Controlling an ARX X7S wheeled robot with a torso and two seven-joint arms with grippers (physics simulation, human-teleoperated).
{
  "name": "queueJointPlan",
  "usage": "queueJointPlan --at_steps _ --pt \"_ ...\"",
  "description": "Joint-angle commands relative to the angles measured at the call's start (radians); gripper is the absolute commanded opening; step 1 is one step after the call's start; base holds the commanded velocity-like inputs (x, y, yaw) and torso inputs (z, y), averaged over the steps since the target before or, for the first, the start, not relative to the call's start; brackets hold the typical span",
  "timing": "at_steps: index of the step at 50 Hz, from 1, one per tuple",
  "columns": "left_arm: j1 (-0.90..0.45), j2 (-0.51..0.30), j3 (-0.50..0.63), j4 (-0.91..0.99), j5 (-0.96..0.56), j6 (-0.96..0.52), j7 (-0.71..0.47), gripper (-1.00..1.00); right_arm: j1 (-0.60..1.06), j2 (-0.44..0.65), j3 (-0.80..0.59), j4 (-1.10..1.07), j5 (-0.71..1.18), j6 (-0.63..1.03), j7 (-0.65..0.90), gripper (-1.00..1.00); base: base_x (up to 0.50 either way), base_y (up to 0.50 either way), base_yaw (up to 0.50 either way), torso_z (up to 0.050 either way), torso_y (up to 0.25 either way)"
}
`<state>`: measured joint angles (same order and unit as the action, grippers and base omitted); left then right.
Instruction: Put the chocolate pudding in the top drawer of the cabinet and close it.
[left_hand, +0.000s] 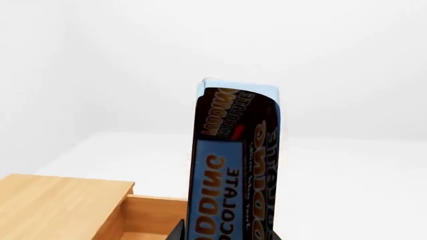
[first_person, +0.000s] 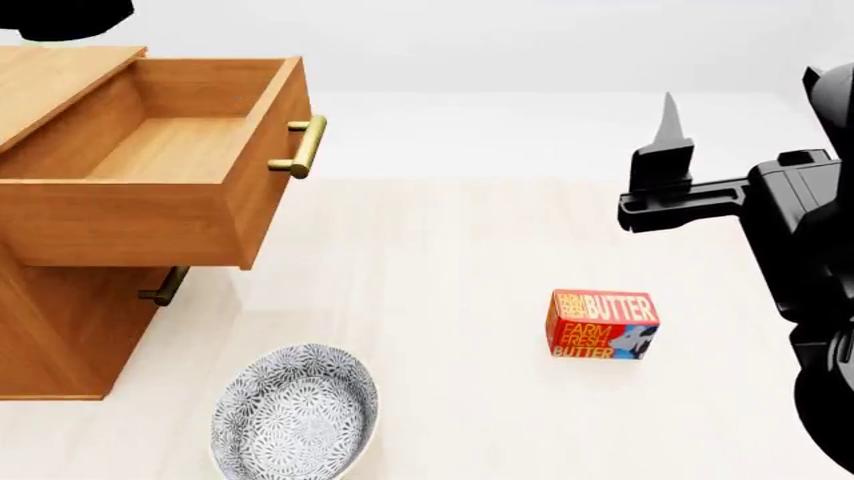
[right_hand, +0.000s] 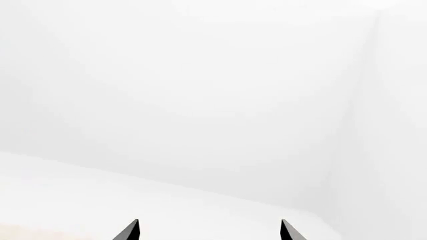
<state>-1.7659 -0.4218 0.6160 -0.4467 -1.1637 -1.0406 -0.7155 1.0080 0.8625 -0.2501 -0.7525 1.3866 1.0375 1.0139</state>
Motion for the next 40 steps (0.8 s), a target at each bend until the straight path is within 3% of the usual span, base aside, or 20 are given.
queueJointPlan --at_steps 1,40 --pt "0.031 -0.015 0.036 -0.072 0.060 0.048 0.047 -1.00 -0.001 0.011 0.006 -0.005 0.012 -0.003 0.005 1.00 0.00 0.00 0.00 0.000 0.000" --pt "0.108 0.038 0.121 -0.332 0.186 0.183 0.153 -1.00 -0.051 0.029 0.012 0.003 -0.028 -0.042 -0.022 1.00 0.00 0.00 0.00 0.000 0.000"
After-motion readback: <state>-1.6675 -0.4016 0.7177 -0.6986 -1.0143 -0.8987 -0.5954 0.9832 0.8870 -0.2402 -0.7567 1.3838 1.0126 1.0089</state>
